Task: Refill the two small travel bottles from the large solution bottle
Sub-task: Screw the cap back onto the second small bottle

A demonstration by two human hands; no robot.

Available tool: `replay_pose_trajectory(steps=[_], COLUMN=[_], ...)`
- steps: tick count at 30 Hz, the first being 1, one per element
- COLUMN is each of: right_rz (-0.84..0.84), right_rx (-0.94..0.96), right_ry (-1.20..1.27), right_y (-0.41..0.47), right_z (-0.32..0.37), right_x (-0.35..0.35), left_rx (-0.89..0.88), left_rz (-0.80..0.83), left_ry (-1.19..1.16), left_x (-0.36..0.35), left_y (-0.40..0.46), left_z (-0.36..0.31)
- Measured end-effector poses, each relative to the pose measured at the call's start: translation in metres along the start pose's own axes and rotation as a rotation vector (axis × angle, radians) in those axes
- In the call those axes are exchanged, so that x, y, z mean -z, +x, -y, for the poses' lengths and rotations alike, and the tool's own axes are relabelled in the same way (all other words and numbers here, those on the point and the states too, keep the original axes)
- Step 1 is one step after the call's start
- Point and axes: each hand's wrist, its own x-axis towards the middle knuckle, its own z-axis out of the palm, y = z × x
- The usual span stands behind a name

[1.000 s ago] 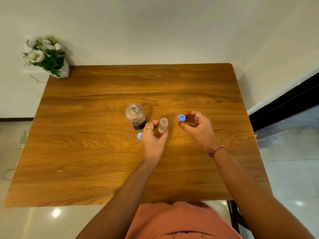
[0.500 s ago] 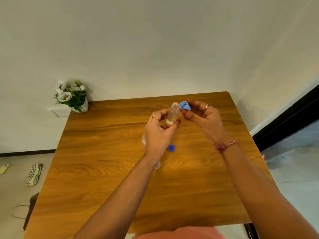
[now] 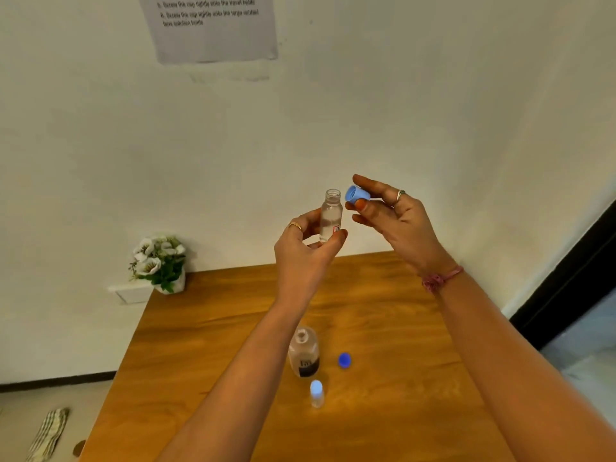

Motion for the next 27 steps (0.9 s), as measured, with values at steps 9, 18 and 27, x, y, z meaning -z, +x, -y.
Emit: replay_pose_trajectory(steps=[9,18,27], right_rz=[0.021,0.156,0.256], right_rx=[0.131,0.251,0.301], right_ry=[-0.118,-0.312,-0.631], right_y=[0.038,0.067,0.09], right_z=[0.045,0.082,0.1], right_x=[-0.001,-0.006,-0.013], left_rx=[-0.075,-0.044,-0.027], left_rz=[0.001,-0.018,-0.049], left_ry=[0.005,-0.057,-0.06], left_x=[0.01,0.015,0.012], left_y=[0.022,0.038,0.046], left_z=[-0.033,-0.054,-0.056])
